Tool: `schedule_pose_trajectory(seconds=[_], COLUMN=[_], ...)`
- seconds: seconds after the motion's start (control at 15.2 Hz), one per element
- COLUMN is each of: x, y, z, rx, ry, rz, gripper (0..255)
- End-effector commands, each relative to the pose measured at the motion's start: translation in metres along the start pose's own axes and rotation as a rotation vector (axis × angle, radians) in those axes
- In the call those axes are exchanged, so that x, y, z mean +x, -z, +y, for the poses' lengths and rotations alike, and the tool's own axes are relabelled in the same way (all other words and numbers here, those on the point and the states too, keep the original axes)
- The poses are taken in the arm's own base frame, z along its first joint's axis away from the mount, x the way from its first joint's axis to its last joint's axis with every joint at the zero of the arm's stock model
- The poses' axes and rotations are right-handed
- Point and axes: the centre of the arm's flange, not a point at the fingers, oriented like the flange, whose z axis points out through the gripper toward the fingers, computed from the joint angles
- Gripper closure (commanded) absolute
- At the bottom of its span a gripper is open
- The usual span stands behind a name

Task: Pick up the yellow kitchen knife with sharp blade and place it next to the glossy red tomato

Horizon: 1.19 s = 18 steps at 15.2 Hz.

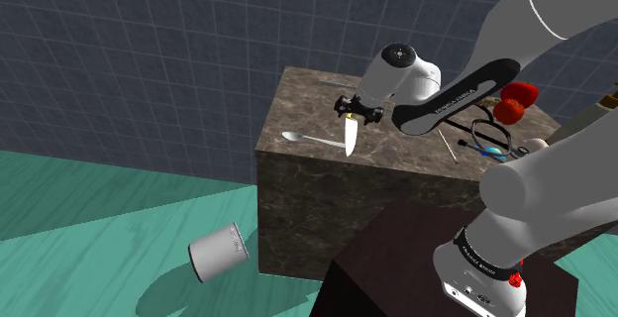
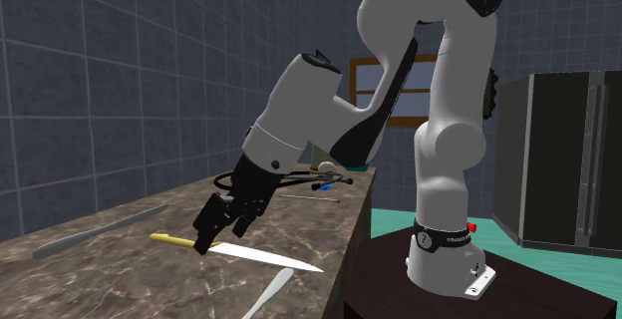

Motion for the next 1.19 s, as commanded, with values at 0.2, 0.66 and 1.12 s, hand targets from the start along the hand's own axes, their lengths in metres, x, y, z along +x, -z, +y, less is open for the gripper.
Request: schedule_pose_trajectory(seconds=[0.2,0.66,1.12], x=[0.0,-0.0009,0.0053], y=[-0.0017,-0.0018,0.0074], z=[-0.0001,0.0008,-0.0014], rx=[0.001,0.001,0.001], ry=[0.0,0.0,0.0], rz=[0.0,0.0,0.0], gripper=[0,255,255])
